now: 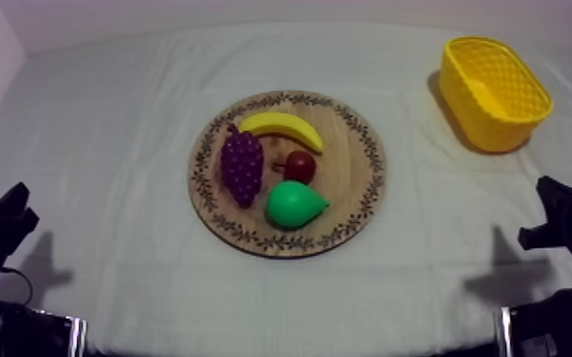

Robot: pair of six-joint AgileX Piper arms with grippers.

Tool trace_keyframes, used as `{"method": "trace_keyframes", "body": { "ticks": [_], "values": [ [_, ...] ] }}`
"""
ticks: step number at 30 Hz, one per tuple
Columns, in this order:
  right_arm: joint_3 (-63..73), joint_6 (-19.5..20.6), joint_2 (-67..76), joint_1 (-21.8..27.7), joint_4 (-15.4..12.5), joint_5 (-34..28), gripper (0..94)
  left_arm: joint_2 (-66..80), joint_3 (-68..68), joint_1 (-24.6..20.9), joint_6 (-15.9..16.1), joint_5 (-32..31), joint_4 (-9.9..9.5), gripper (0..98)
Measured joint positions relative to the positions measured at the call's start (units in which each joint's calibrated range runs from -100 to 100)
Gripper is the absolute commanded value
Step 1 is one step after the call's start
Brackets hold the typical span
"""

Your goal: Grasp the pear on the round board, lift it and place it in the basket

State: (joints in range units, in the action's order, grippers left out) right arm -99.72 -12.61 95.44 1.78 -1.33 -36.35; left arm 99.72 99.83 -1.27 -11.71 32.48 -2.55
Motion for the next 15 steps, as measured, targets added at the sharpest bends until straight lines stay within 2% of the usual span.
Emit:
{"method": "trace_keyframes", "body": {
  "ticks": [3, 5, 9, 15],
  "values": [
    [0.0, 0.3, 0.1, -0.6, 0.0, -0.8, 0.5, 0.0, 0.0, 0.0, 0.0, 0.0, 0.00, 0.1],
    [0.0, 1.7, 0.1, -1.2, 0.0, -2.4, 0.5, 0.0, 0.0, 0.0, 0.0, 0.0, 0.00, 0.1],
    [0.0, 4.5, 0.1, -1.2, 0.1, -1.9, 0.4, 0.0, 0.0, 0.0, 0.0, 0.0, 0.00, 0.1],
    [0.1, 5.3, -0.7, -1.1, 0.5, -1.1, 0.4, 0.0, 0.0, 0.0, 0.0, 0.0, 0.00, 0.1]
  ]
}}
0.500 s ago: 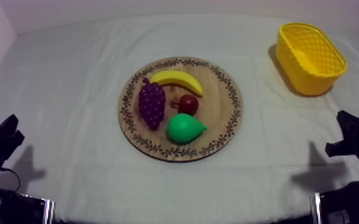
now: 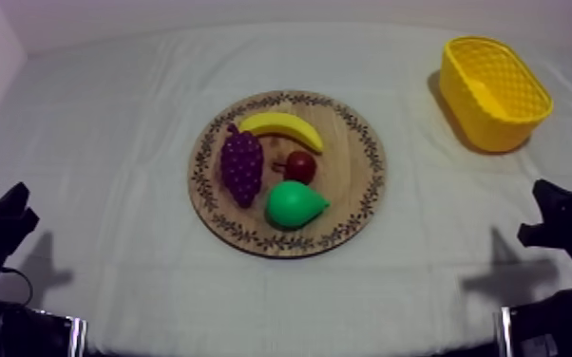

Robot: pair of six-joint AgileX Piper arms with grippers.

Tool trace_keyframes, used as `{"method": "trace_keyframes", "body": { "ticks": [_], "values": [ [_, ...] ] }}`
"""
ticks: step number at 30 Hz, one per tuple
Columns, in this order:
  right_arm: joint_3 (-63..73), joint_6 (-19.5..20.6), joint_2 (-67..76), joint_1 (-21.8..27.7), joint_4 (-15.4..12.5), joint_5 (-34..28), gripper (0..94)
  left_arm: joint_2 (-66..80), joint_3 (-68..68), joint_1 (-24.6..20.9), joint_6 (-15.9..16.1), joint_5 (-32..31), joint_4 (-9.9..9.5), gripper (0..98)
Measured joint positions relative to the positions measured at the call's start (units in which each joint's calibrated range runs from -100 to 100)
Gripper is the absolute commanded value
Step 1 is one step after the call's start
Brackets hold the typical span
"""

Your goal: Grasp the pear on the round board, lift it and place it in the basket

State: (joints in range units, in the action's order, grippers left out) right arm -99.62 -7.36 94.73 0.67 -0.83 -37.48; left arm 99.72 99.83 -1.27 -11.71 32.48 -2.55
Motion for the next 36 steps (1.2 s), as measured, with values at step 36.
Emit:
{"method": "trace_keyframes", "body": {
  "ticks": [36],
  "values": [
    [65.0, -15.5, -59.3, -14.7, -11.5, -30.7, 4.8, 0.0, 0.0, 0.0, 0.0, 0.0, 0.00, 0.1]
  ]
}}
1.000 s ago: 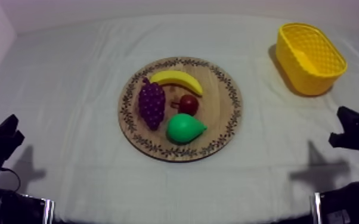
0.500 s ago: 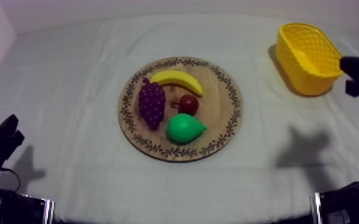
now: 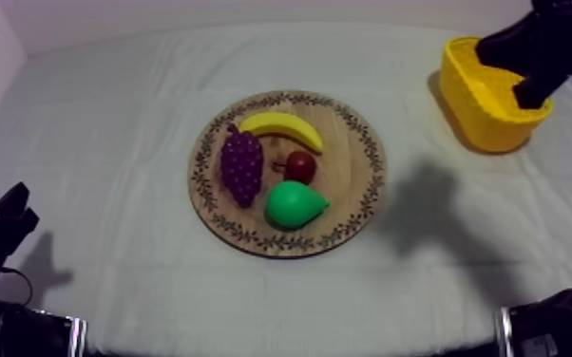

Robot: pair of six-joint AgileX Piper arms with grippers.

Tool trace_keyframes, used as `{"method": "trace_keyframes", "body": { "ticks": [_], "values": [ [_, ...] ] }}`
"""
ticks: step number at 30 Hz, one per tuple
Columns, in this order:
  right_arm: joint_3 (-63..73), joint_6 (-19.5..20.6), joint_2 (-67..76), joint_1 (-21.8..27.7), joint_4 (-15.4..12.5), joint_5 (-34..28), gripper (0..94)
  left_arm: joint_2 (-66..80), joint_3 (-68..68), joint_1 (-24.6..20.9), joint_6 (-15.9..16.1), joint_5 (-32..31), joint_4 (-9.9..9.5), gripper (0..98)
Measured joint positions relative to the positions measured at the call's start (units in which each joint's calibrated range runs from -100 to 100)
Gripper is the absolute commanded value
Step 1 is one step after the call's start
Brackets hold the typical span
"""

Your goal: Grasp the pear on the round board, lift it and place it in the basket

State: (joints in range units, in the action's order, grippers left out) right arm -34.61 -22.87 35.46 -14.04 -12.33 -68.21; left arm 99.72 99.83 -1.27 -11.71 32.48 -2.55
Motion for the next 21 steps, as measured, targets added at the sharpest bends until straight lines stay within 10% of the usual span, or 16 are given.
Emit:
{"method": "trace_keyframes", "body": {
  "ticks": [7, 15, 21],
  "values": [
    [3.4, -7.3, -9.2, -1.9, -2.7, -5.2, 11.1, 0.0, 0.0, 0.0, 0.0, 0.0, 0.00, 0.1],
    [2.5, -13.4, -17.7, -3.2, -4.8, -5.5, 58.1, 0.0, 0.0, 0.0, 0.0, 0.0, 0.00, 0.1],
    [4.3, -14.7, -23.1, -4.5, -4.7, -7.3, 70.2, 0.0, 0.0, 0.0, 0.0, 0.0, 0.00, 0.1]
  ]
}}
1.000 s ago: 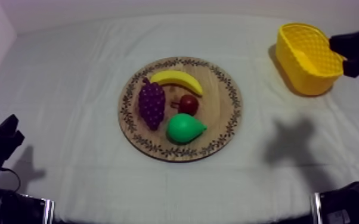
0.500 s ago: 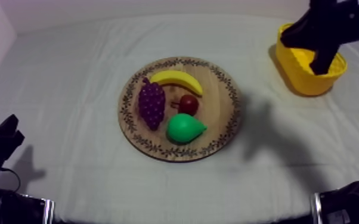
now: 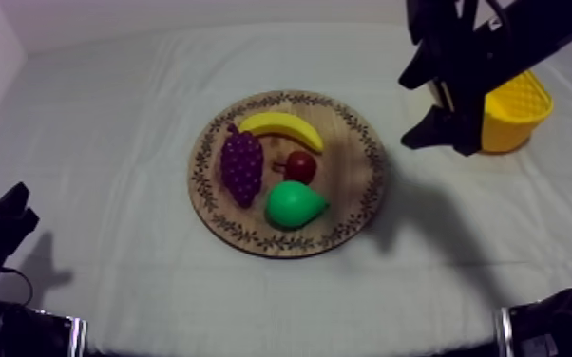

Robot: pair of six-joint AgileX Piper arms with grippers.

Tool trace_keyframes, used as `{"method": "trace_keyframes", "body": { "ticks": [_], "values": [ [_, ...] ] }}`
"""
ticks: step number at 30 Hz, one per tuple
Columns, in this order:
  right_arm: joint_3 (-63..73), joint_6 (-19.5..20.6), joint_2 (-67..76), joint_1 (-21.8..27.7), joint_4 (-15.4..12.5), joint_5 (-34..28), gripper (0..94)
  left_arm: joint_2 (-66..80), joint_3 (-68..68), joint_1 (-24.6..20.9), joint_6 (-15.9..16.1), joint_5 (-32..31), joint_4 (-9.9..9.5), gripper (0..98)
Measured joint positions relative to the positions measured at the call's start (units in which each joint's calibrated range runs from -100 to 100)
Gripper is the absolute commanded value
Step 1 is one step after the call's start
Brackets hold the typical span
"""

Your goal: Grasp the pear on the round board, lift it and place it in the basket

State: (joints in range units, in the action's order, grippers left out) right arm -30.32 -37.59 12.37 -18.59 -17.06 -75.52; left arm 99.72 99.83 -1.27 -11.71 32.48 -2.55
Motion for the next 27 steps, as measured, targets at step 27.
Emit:
{"method": "trace_keyframes", "body": {
  "ticks": [27],
  "values": [
    [9.1, -1.6, -24.2, -8.9, -1.2, 0.7, 69.2, 0.0, 0.0, 0.0, 0.0, 0.0, 0.00, 0.1]
  ]
}}
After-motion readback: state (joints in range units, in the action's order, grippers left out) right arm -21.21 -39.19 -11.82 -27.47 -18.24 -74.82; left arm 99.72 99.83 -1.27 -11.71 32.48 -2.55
